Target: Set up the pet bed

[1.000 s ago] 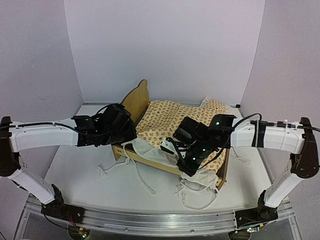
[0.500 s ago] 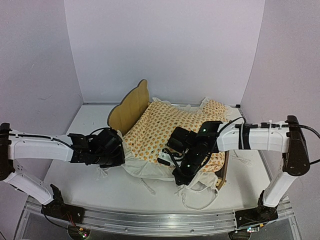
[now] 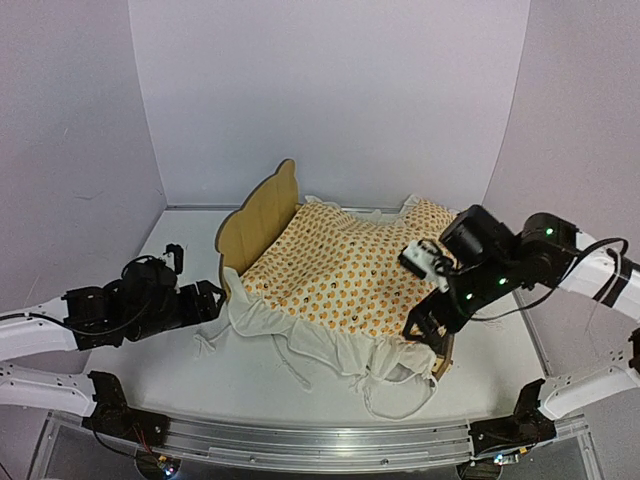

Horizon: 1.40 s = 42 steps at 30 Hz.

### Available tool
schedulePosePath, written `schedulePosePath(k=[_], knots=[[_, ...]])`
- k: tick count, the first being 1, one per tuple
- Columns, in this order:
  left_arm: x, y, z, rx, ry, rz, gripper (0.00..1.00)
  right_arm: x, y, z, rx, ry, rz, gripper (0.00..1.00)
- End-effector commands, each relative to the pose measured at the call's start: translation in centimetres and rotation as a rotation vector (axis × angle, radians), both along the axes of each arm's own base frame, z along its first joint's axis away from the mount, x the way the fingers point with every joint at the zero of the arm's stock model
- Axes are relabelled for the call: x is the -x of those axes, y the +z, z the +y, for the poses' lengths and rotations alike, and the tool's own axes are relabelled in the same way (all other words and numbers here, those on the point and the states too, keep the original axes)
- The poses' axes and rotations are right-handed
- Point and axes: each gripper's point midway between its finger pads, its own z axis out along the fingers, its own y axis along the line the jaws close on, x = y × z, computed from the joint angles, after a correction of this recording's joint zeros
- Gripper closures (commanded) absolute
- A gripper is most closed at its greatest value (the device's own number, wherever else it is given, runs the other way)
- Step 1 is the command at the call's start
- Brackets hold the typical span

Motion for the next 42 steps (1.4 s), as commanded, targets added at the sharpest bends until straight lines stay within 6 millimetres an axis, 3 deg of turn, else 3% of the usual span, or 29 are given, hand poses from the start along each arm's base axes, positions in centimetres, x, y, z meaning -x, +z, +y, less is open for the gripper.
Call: schedulePosePath(k=[1,4,6,8,13,18,23,27,29,30,32,34,36,39,42], knots=[[-1.6,7.9,-1.4,0.079,-0.109,-0.232,0.17,-5.5,-0.1,-8.3,0.09,-0.394,0.008,0.02],[-3.0,9.8,-3.3,0.116,-0.205,-0.217,0.17,-7.2,-0.8,-11.1,-0.014,-0.607,0.167,0.02],[-4.0,9.8,-4.2,0.091,-0.216,-0.204,0.16,-7.9,-1.8,-12.4,-0.054,-0.703,0.267,0.02],[-4.3,10.4,-4.9,0.105,-0.233,-0.213,0.14,-7.7,-3.1,-12.7,-0.045,-0.715,0.327,0.02],[-3.9,12.4,-5.3,0.16,-0.266,-0.273,0.08,-5.1,-5.8,-9.6,-0.167,-0.636,0.512,0.03],[-4.1,11.9,-4.0,0.1,-0.226,-0.281,0.06,-4.8,-6.8,-5.8,-0.295,-0.569,0.519,0.03],[-4.4,11.7,-2.1,0.037,-0.147,-0.276,0.06,-4.3,-7.6,0.2,-0.267,-0.456,0.404,0.02],[-4.5,12.3,-0.5,0.026,-0.081,-0.292,0.06,-3.5,-7.8,7.7,-0.267,-0.356,0.278,0.02],[-4.5,12.7,0.0,0.033,-0.06,-0.301,0.06,-1.8,-7.4,12.8,-0.282,-0.239,0.269,0.02],[-4.4,12.9,0.2,0.035,-0.053,-0.305,0.06,0.1,-6.6,15.6,-0.298,-0.133,0.295,0.02],[-4.4,13.0,0.8,0.027,-0.036,-0.305,0.06,1.7,-5.4,18.2,-0.304,-0.024,0.342,0.02],[-4.3,12.7,1.2,0.01,-0.027,-0.301,0.05,2.1,-3.9,18.2,-0.312,0.04,0.341,0.02],[-4.2,12.2,1.7,-0.015,-0.017,-0.292,0.05,2.1,-2.3,16.4,-0.261,0.109,0.315,0.02],[-4.1,11.6,2.2,-0.033,-0.003,-0.279,0.04,-0.1,-2.1,10.1,-0.066,0.063,0.222,0.02],[-4.3,10.6,2.8,-0.043,0.011,-0.256,0.03,-4.5,-1.5,5.2,-0.082,-0.11,0.243,0.02]])
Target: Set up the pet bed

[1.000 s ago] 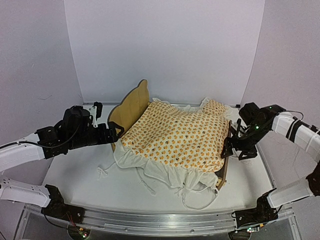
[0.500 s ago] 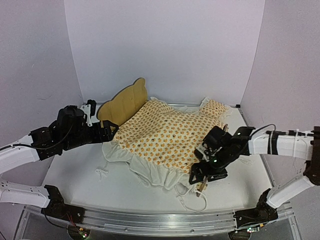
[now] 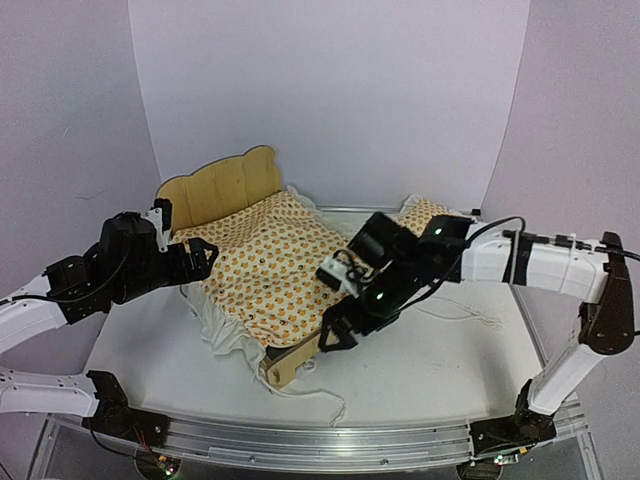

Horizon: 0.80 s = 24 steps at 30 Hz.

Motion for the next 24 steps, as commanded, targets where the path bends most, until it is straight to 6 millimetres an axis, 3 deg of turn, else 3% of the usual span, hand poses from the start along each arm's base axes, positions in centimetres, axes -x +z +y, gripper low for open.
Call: schedulePosePath(k=[1,3,5,6,8,10,13,16,19,24], knots=[[-0.6,0.3,1.8,0.001,0.065,-0.006,0.03,-6.2,1.9,-9.4,0.087,-0.185,-0.026,0.02],[-1.3,-0.8,3.1,0.019,0.107,0.034,0.01,-9.9,2.3,-11.8,0.062,-0.32,0.007,0.02],[-2.2,-2.2,4.7,0.067,0.163,0.088,0.01,-12.7,3.0,-12.6,0.001,-0.401,0.068,0.02],[-3.2,-3.8,6.9,0.119,0.242,0.143,0.01,-16.4,2.9,-13.1,-0.069,-0.495,0.111,0.02],[-3.7,-5.0,8.3,0.169,0.307,0.174,0.01,-19.6,2.4,-13.7,-0.1,-0.575,0.147,0.02],[-4.4,-5.7,8.3,0.245,0.312,0.165,0.01,-22.6,1.6,-13.7,-0.153,-0.635,0.216,0.02],[-5.3,-6.9,6.9,0.335,0.258,0.166,0.02,-25.6,1.3,-12.8,-0.22,-0.604,0.236,0.03],[-6.2,-8.0,5.5,0.361,0.2,0.169,0.04,-27.0,0.6,-11.2,-0.263,-0.537,0.261,0.06],[-7.3,-9.5,5.3,0.33,0.201,0.165,0.04,-27.0,-0.7,-10.4,-0.28,-0.515,0.316,0.11],[-9.0,-11.4,4.5,0.274,0.18,0.204,0.05,-23.0,-2.3,-9.2,-0.32,-0.502,0.399,0.16]])
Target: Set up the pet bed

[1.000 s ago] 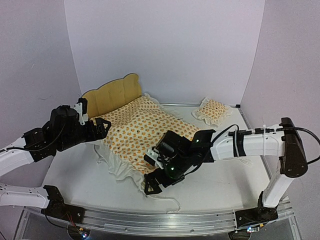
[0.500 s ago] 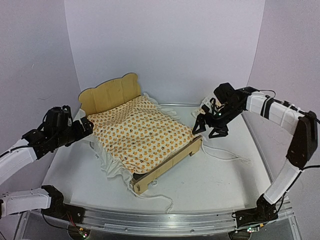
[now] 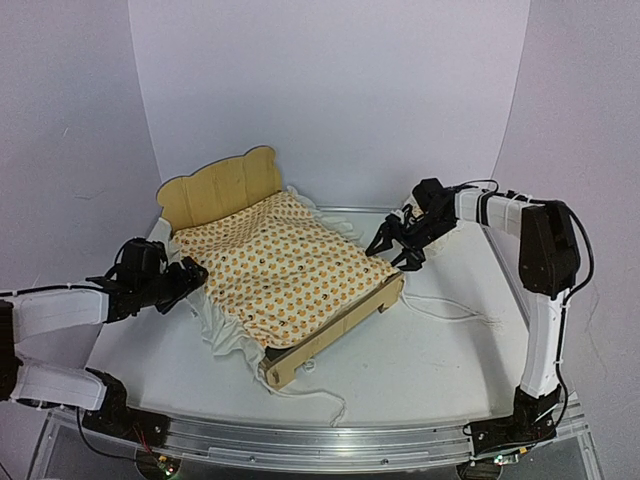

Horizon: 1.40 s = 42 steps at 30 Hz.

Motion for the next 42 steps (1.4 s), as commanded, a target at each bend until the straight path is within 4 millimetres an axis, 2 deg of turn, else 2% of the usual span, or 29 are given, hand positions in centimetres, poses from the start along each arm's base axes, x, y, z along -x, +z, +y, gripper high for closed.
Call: schedulePosePath(k=[1,4,8,10,14,17,19,20,22,24,26,28,29,31,34,36,38,42], knots=[[-3.1,2.2,-1.8,0.025,-0.057,-0.101,0.05,4.4,1.5,2.6,-0.118,0.056,-0.006,0.16],[-4.5,1.4,-2.5,-0.006,-0.087,-0.086,0.06,8.2,1.0,3.2,-0.106,0.059,0.001,0.14],[-6.9,0.7,-4.5,-0.033,-0.18,-0.079,0.08,13.4,0.5,6.0,-0.09,0.097,-0.032,0.13],[-8.1,0.6,-6.2,-0.025,-0.258,-0.081,0.1,16.5,-0.3,8.2,-0.092,0.121,-0.077,0.11],[-9.7,0.7,-9.2,0.026,-0.389,-0.094,0.14,21.1,-0.9,13.7,-0.142,0.165,-0.125,0.09],[-10.1,1.2,-10.0,0.016,-0.448,-0.13,0.15,23.3,-0.4,15.8,-0.173,0.225,-0.137,0.09],[-10.2,2.5,-8.9,-0.033,-0.42,-0.174,0.15,24.2,0.1,15.7,-0.186,0.269,-0.13,0.09],[-10.1,2.9,-7.6,-0.074,-0.382,-0.18,0.13,24.8,0.2,14.9,-0.16,0.3,-0.131,0.09],[-10.1,3.9,-3.7,-0.191,-0.247,-0.159,0.11,25.6,-0.1,11.8,-0.018,0.368,-0.188,0.04],[-9.5,5.0,1.5,-0.344,-0.062,-0.103,0.08,25.6,0.0,7.7,0.172,0.437,-0.274,0.02],[-8.2,6.5,6.4,-0.467,0.112,-0.053,0.05,24.2,0.6,3.3,0.392,0.462,-0.379,0.02],[-6.6,8.1,9.7,-0.539,0.223,-0.019,0.04,22.1,1.7,-0.1,0.502,0.438,-0.431,0.02],[-6.0,9.2,10.5,-0.553,0.255,-0.025,0.03,20.8,2.1,-1.5,0.527,0.401,-0.44,0.02],[-5.1,11.5,10.8,-0.544,0.263,-0.065,0.02,17.8,3.2,-3.7,0.555,0.309,-0.448,0.02],[-3.9,14.4,8.8,-0.441,0.168,-0.158,0.02,12.6,5.3,-5.0,0.56,0.237,-0.521,0.02],[-2.9,16.2,5.8,-0.335,0.013,-0.231,0.02,8.0,7.1,-4.4,0.551,0.204,-0.599,0.02],[-1.7,17.7,3.0,-0.248,-0.132,-0.289,0.02,3.5,8.3,-4.6,0.524,0.135,-0.634,0.02],[1.5,19.4,-1.1,-0.083,-0.362,-0.347,0.02,-3.4,10.0,-2.9,0.364,0.065,-0.676,0.02]])
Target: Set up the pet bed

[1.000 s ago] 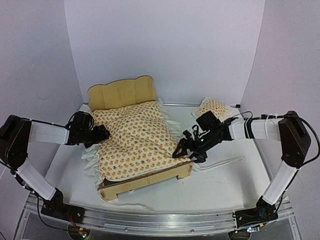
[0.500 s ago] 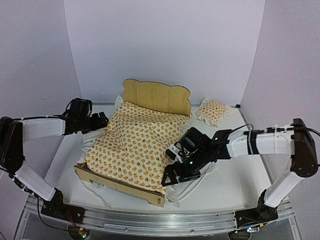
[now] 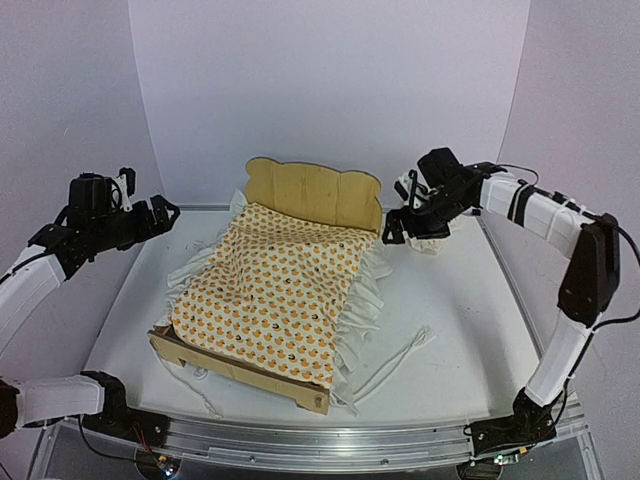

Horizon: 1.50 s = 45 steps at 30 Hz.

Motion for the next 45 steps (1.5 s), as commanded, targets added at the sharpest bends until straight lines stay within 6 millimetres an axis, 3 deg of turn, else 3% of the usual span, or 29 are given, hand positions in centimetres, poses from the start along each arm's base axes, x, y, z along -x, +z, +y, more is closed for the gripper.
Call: schedulePosePath(k=[1,5,9,12,14,18,21,23,25,30,37,41,43,45], knots=[[3.9,3.3,-5.8,0.161,-0.353,-0.044,0.02,-8.1,3.4,2.1,-0.152,0.055,-0.161,0.02],[4.5,2.3,-5.1,0.161,-0.315,-0.047,0.02,-13.1,3.2,3.3,-0.244,0.091,-0.21,0.02],[1.2,-2.7,-3.5,0.086,-0.212,0.078,0.02,-16.6,3.3,4.1,-0.313,0.14,-0.244,0.02],[-1.9,-5.9,-1.7,0.181,-0.191,0.156,0.1,-17.7,3.2,5.0,-0.359,0.199,-0.254,0.02],[-3.4,-7.0,-1.2,0.251,-0.209,0.153,0.14,-17.7,3.0,5.7,-0.383,0.261,-0.261,0.02],[-4.5,-11.2,-0.9,0.371,-0.221,0.238,0.25,-17.5,2.7,7.1,-0.464,0.322,-0.247,0.08],[-3.7,-13.7,-1.4,0.421,-0.224,0.289,0.31,-18.0,2.4,7.8,-0.508,0.327,-0.242,0.14],[-3.2,-14.2,-1.3,0.434,-0.218,0.275,0.43,-18.1,2.2,8.1,-0.532,0.33,-0.23,0.2],[-2.6,-14.9,-1.1,0.439,-0.2,0.274,0.48,-18.1,1.8,8.4,-0.558,0.336,-0.216,0.25],[-3.4,-17.0,-0.2,0.42,-0.142,0.325,0.68,-17.9,0.8,8.8,-0.592,0.342,-0.195,0.4],[-7.2,-19.4,1.2,0.324,-0.094,0.383,0.87,-18.4,0.4,8.6,-0.601,0.298,-0.206,0.75],[-8.9,-21.6,1.2,0.325,-0.098,0.45,0.91,-18.0,0.2,7.6,-0.564,0.249,-0.223,1.0],[-9.8,-22.0,1.1,0.325,-0.103,0.46,0.89,-17.3,0.0,7.0,-0.546,0.229,-0.235,1.0],[-10.9,-21.8,1.6,0.298,-0.091,0.456,0.74,-16.2,-0.2,6.3,-0.534,0.206,-0.241,1.0]])
